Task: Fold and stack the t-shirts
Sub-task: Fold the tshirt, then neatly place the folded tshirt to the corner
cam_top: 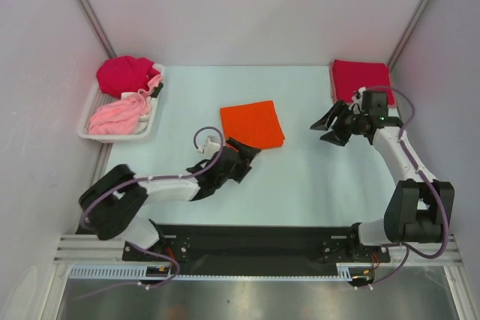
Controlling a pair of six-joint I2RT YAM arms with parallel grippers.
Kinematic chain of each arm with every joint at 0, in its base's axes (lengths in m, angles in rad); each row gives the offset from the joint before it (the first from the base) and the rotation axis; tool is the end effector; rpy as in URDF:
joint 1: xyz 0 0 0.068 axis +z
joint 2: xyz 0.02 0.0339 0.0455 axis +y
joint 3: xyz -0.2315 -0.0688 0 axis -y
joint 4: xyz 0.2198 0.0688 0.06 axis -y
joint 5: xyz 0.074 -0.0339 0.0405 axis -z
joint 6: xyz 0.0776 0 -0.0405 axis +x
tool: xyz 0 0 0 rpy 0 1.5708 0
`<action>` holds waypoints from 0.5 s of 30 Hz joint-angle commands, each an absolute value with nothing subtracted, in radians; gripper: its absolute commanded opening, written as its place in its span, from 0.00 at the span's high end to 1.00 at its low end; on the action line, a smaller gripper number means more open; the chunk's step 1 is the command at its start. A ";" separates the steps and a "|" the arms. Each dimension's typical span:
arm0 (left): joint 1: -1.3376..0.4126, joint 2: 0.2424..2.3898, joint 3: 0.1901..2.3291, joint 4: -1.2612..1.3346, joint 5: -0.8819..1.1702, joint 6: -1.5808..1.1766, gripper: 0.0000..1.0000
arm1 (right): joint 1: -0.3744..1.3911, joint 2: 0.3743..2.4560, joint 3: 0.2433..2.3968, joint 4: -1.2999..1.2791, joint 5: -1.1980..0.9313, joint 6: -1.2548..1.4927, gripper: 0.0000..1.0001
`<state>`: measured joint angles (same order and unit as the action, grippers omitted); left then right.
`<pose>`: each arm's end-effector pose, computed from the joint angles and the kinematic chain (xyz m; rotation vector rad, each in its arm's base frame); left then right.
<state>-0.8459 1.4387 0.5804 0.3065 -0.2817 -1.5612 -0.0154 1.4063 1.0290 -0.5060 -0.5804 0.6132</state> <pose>0.2184 -0.2141 0.1380 -0.9794 2.0984 -1.0862 0.2973 0.0380 0.2093 0.5152 2.4433 0.9703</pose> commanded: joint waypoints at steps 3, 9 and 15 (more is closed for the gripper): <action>-0.972 1.607 0.759 0.315 -0.518 -1.894 0.18 | -0.086 1.382 1.127 -0.638 -0.523 0.537 0.38; -1.011 1.807 0.982 0.167 -0.587 -1.945 0.19 | -0.132 1.382 1.154 -0.657 -0.525 0.496 0.38; -1.003 1.928 1.045 0.115 -0.643 -2.051 0.27 | -0.159 1.433 1.186 -0.634 -0.541 0.494 0.37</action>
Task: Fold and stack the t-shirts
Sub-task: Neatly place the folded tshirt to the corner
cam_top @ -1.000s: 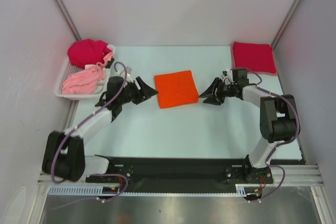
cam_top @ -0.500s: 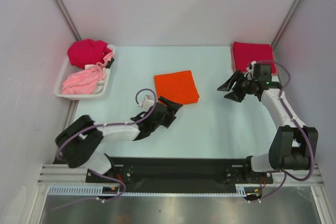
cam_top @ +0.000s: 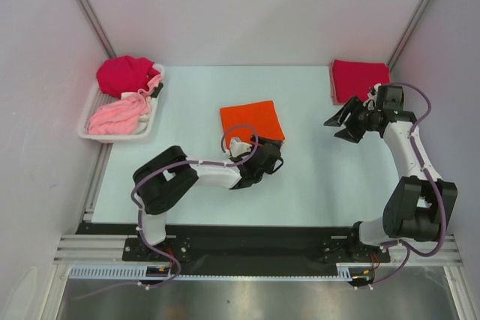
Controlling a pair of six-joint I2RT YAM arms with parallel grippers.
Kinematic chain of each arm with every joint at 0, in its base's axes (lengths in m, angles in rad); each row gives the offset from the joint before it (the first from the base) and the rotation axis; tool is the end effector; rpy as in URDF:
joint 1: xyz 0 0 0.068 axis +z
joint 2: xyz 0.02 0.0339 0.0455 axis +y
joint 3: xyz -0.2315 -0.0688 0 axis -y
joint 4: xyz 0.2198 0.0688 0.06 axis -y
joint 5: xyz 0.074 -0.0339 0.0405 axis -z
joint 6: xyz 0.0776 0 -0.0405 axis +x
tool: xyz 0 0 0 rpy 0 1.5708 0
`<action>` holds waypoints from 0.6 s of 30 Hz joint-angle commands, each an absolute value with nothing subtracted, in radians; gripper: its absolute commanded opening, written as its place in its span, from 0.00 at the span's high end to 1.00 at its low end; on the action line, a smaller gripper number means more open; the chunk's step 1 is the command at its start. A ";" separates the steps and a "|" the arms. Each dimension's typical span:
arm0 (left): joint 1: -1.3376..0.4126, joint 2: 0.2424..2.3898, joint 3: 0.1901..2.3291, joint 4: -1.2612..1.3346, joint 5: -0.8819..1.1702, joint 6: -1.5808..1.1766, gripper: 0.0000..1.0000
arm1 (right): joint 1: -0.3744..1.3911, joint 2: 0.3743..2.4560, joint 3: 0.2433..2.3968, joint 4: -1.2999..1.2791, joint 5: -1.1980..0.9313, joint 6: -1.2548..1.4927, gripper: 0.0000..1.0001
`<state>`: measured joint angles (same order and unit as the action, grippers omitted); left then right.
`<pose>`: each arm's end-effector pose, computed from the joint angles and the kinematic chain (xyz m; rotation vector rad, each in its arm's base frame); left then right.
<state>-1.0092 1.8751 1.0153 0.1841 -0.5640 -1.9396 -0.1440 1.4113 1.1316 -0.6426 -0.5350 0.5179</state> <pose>0.2413 -0.3056 0.1197 -1.3236 1.9207 -1.0395 0.2987 -0.0033 0.2269 0.5903 2.4218 0.8235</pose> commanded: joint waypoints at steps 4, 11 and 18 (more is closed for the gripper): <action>-1.003 1.988 1.077 0.109 -0.658 -2.097 0.28 | -0.169 1.471 1.219 -0.609 -0.552 0.511 0.37; -0.982 2.039 1.101 0.092 -0.699 -2.186 0.29 | -0.169 1.575 1.264 -0.545 -0.607 0.534 0.37; -0.968 2.109 1.196 0.008 -0.713 -2.284 0.34 | -0.149 1.660 1.301 -0.520 -0.606 0.523 0.36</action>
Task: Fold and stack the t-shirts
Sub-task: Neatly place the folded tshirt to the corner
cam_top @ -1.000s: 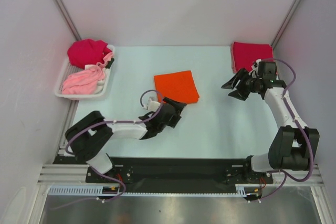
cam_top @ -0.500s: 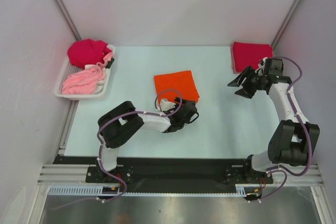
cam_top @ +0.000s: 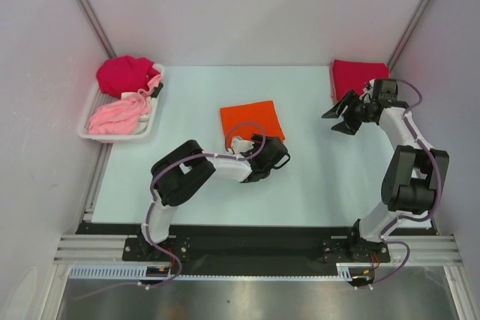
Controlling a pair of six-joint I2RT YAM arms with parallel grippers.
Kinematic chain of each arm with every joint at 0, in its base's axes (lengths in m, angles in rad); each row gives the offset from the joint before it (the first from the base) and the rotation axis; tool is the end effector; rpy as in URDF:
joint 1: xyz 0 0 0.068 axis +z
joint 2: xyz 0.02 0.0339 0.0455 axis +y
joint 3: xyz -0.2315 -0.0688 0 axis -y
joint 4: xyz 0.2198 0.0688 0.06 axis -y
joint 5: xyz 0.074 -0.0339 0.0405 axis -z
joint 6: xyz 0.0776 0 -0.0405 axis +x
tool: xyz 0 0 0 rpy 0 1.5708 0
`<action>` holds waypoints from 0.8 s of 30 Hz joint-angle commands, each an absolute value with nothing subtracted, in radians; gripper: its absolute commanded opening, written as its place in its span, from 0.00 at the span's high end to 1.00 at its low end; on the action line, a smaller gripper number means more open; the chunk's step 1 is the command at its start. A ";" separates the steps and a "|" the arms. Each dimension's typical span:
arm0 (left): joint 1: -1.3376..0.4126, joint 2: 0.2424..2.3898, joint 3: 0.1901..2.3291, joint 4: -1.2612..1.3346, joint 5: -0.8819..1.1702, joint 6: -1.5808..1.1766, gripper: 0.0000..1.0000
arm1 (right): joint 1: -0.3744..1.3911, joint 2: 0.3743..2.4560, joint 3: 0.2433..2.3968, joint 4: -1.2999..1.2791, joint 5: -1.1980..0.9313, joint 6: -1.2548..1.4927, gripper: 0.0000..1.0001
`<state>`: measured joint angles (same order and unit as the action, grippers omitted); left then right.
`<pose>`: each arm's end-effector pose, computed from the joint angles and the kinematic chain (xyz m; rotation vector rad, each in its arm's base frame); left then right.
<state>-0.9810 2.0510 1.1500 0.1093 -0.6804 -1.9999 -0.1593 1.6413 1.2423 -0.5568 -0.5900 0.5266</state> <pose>0.2657 -0.3093 0.0882 -1.3974 1.8239 -0.8658 0.3446 -0.0116 0.2012 0.6143 2.4389 0.8931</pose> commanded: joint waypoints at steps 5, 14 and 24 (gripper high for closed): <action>-0.963 2.155 1.239 -0.017 -0.703 -2.315 0.43 | -0.130 1.742 1.361 -0.520 -0.658 0.505 0.35; -0.933 2.046 1.068 0.118 -0.655 -2.224 0.81 | -0.066 1.975 1.495 -0.480 -0.834 0.445 0.21; -0.891 1.868 0.855 0.294 -0.565 -2.088 0.95 | 0.066 2.146 1.608 -0.444 -0.950 0.399 0.18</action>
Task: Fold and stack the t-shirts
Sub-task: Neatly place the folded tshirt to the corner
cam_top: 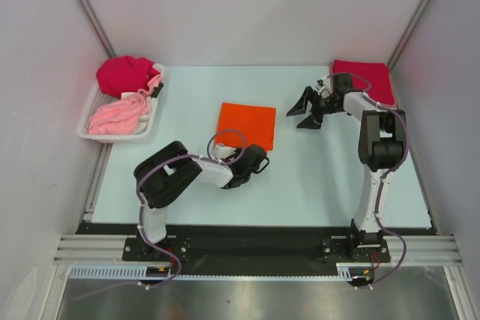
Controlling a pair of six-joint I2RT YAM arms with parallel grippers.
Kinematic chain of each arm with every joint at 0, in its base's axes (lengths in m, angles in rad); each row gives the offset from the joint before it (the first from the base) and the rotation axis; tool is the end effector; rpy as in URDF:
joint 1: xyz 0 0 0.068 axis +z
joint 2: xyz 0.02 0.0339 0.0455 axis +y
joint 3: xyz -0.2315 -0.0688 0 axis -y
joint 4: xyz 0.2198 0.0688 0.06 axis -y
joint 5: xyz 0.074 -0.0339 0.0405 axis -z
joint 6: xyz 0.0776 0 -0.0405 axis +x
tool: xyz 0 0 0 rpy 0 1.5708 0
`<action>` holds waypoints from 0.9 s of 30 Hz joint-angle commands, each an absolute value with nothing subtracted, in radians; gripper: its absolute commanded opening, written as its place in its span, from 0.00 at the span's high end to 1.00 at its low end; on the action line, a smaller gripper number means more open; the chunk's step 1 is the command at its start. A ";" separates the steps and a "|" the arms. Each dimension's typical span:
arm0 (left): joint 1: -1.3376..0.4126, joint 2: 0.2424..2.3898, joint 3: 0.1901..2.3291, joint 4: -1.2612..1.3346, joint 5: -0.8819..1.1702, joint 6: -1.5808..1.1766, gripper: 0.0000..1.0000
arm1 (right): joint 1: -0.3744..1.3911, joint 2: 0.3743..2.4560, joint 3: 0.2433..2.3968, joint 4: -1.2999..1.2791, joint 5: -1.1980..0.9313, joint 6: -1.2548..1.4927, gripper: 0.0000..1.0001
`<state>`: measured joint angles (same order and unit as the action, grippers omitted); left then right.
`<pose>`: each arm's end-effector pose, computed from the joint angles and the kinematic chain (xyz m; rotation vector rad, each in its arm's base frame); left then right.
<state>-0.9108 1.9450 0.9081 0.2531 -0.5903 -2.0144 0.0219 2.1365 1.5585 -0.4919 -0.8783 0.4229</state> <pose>0.2586 -0.2628 0.0725 -1.4768 1.8361 -0.8881 0.4189 0.0689 0.1307 0.2076 2.5607 1.3126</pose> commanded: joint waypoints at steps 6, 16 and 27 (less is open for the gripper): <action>-0.881 1.778 0.779 0.376 -0.479 -2.048 0.97 | 0.147 2.157 1.560 -0.327 -0.959 0.476 0.15; -0.838 1.671 0.729 0.413 -0.434 -1.997 0.99 | 0.175 2.155 1.437 -0.269 -0.979 0.523 0.16; -0.816 1.625 0.696 0.417 -0.419 -1.976 1.00 | 0.213 2.152 1.224 0.246 -1.043 0.940 0.18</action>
